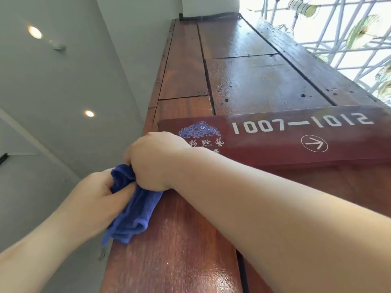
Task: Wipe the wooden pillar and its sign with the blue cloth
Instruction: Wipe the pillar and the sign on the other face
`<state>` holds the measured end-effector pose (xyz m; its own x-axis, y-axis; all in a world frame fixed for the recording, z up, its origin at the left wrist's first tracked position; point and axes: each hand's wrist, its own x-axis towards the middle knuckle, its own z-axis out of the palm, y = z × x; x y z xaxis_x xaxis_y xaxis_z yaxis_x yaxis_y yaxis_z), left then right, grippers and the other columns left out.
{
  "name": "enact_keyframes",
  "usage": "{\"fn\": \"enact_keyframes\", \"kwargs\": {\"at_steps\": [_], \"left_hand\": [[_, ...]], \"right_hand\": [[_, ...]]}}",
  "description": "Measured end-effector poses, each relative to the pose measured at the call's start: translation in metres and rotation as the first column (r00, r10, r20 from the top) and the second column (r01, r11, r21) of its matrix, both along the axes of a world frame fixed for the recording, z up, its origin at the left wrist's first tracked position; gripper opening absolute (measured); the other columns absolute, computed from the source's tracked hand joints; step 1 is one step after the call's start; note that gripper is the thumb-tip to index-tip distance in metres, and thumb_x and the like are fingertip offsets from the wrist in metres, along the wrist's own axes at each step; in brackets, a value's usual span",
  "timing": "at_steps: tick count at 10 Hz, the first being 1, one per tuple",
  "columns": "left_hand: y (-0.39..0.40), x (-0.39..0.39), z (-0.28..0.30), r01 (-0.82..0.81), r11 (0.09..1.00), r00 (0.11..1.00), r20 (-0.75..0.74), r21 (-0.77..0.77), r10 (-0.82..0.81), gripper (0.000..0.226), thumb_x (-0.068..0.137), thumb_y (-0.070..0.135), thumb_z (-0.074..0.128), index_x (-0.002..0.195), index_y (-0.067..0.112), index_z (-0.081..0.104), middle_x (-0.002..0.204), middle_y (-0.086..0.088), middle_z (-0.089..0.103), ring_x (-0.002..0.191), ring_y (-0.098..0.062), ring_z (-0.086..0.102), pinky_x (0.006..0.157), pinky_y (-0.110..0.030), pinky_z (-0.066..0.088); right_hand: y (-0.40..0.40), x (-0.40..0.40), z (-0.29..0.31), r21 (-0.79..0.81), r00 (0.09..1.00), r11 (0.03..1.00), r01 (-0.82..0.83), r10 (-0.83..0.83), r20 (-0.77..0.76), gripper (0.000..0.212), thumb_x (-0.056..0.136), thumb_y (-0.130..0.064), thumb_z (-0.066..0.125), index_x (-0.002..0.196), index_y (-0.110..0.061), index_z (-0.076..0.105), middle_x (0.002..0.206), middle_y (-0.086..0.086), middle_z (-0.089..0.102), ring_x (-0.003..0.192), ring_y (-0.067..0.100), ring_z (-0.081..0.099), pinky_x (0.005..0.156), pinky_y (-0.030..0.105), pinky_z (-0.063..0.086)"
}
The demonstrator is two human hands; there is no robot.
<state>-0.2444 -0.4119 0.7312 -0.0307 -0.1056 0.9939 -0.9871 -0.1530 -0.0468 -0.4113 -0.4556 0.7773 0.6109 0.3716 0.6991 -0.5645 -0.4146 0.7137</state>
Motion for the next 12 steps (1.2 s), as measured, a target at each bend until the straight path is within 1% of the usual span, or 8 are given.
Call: {"fn": "enact_keyframes", "kwargs": {"at_steps": [1, 3, 5, 7, 8, 9, 10, 12], "left_hand": [[0.012, -0.033, -0.019, 0.081, 0.997, 0.996, 0.035, -0.009, -0.08, 0.043, 0.058, 0.06, 0.042, 0.07, 0.023, 0.061, 0.063, 0.0, 0.065, 0.055, -0.009, 0.057, 0.054, -0.012, 0.044], [0.033, -0.034, -0.027, -0.011, 0.999, 0.985, 0.173, 0.038, 0.005, 0.024, 0.065, 0.054, 0.048, 0.079, 0.038, 0.06, 0.082, 0.015, 0.064, 0.072, -0.005, 0.06, 0.058, -0.02, 0.046], [0.038, -0.071, 0.048, 0.031, 0.973, 0.92, 0.388, -0.228, 0.062, 0.024, 0.068, 0.041, 0.052, 0.089, 0.038, 0.061, 0.081, 0.008, 0.062, 0.075, -0.009, 0.055, 0.063, -0.013, 0.038], [0.008, -0.103, 0.137, 0.162, 0.916, 0.924, 0.383, -0.368, -0.009, 0.024, 0.071, 0.027, 0.057, 0.094, 0.024, 0.062, 0.086, 0.0, 0.059, 0.08, -0.025, 0.055, 0.07, -0.029, 0.039], [-0.012, -0.095, 0.144, 0.096, 0.94, 0.951, 0.31, -0.326, 0.01, 0.016, 0.082, 0.019, 0.059, 0.096, 0.023, 0.065, 0.087, 0.0, 0.062, 0.087, -0.027, 0.058, 0.067, -0.027, 0.037], [-0.028, -0.081, 0.132, 0.108, 0.971, 0.976, 0.209, -0.212, -0.063, 0.018, 0.091, 0.026, 0.046, 0.082, 0.023, 0.062, 0.073, 0.003, 0.062, 0.071, -0.02, 0.056, 0.055, -0.024, 0.035], [-0.031, -0.08, 0.126, 0.108, 0.973, 0.976, 0.21, -0.205, -0.064, 0.037, 0.096, 0.038, 0.038, 0.068, 0.017, 0.052, 0.057, -0.001, 0.056, 0.056, -0.016, 0.051, 0.053, -0.03, 0.035], [-0.029, -0.094, 0.13, 0.004, 0.983, 0.983, 0.18, -0.186, 0.03, 0.032, 0.098, 0.038, 0.035, 0.081, 0.021, 0.056, 0.067, -0.002, 0.06, 0.069, -0.017, 0.054, 0.058, -0.028, 0.037]], "right_hand": [[0.0, -0.004, -0.011, -0.013, 0.997, 0.998, -0.056, 0.055, -0.044, 0.01, 0.084, -0.017, 0.05, 0.079, -0.026, 0.049, 0.079, -0.008, 0.046, 0.079, 0.02, 0.047, 0.066, 0.029, 0.037], [-0.013, -0.015, -0.017, -0.06, 0.975, 0.98, -0.191, 0.182, -0.125, 0.021, 0.08, -0.018, 0.052, 0.098, -0.026, 0.061, 0.095, -0.006, 0.052, 0.094, 0.021, 0.054, 0.077, 0.035, 0.048], [-0.029, -0.046, 0.034, -0.057, 0.884, 0.91, -0.411, 0.414, 0.217, 0.034, 0.074, -0.018, 0.058, 0.107, -0.028, 0.061, 0.106, -0.002, 0.054, 0.101, 0.025, 0.052, 0.081, 0.037, 0.049], [-0.024, -0.077, 0.089, 0.079, 0.83, 0.901, -0.426, 0.354, 0.432, 0.03, 0.085, -0.019, 0.051, 0.114, -0.026, 0.059, 0.11, 0.001, 0.052, 0.105, 0.022, 0.051, 0.073, 0.03, 0.038], [-0.037, -0.065, 0.094, 0.195, 0.867, 0.913, -0.358, 0.248, 0.431, 0.033, 0.085, -0.018, 0.05, 0.116, -0.021, 0.06, 0.109, -0.001, 0.058, 0.105, 0.021, 0.053, 0.078, 0.029, 0.044], [-0.058, -0.048, 0.093, 0.272, 0.898, 0.921, -0.278, 0.149, 0.413, 0.039, 0.083, -0.022, 0.046, 0.121, -0.018, 0.052, 0.122, 0.004, 0.052, 0.117, 0.028, 0.047, 0.094, 0.037, 0.043], [-0.056, -0.049, 0.098, 0.261, 0.897, 0.923, -0.283, 0.158, 0.413, 0.022, 0.081, -0.03, 0.042, 0.098, -0.021, 0.054, 0.109, 0.003, 0.058, 0.099, 0.026, 0.053, 0.081, 0.034, 0.045], [-0.061, -0.065, 0.097, 0.208, 0.914, 0.943, -0.26, 0.171, 0.367, 0.023, 0.091, -0.025, 0.042, 0.069, -0.021, 0.043, 0.069, -0.005, 0.042, 0.078, 0.02, 0.045, 0.069, 0.029, 0.037]]}}
